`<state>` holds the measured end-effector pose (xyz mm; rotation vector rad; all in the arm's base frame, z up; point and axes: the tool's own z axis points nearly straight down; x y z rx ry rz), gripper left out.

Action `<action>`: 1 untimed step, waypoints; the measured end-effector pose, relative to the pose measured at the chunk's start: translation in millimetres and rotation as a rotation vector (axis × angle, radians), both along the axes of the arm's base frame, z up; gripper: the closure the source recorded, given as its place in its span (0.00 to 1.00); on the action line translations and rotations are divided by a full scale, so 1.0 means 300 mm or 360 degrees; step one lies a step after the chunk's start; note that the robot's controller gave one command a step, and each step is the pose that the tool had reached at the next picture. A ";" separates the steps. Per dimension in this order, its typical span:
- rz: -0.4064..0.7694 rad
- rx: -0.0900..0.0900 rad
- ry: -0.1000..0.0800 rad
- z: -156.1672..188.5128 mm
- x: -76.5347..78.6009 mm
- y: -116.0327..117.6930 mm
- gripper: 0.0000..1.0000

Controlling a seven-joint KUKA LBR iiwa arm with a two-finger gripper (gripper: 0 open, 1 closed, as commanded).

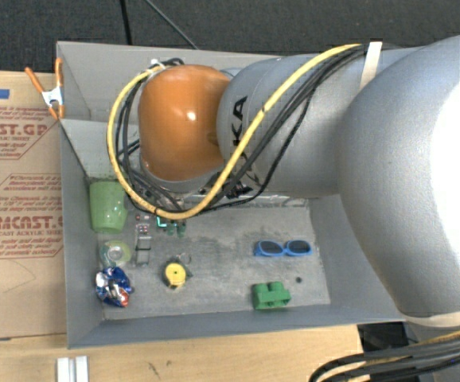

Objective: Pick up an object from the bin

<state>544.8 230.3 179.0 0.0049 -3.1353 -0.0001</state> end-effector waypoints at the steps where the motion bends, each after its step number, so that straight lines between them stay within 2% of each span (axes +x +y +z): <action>1: 0.0025 0.0001 -0.0005 -0.314 -0.053 0.045 0.00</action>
Offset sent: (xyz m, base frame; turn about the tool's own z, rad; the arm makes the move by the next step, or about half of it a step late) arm -0.0175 0.0128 -0.1090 -0.0127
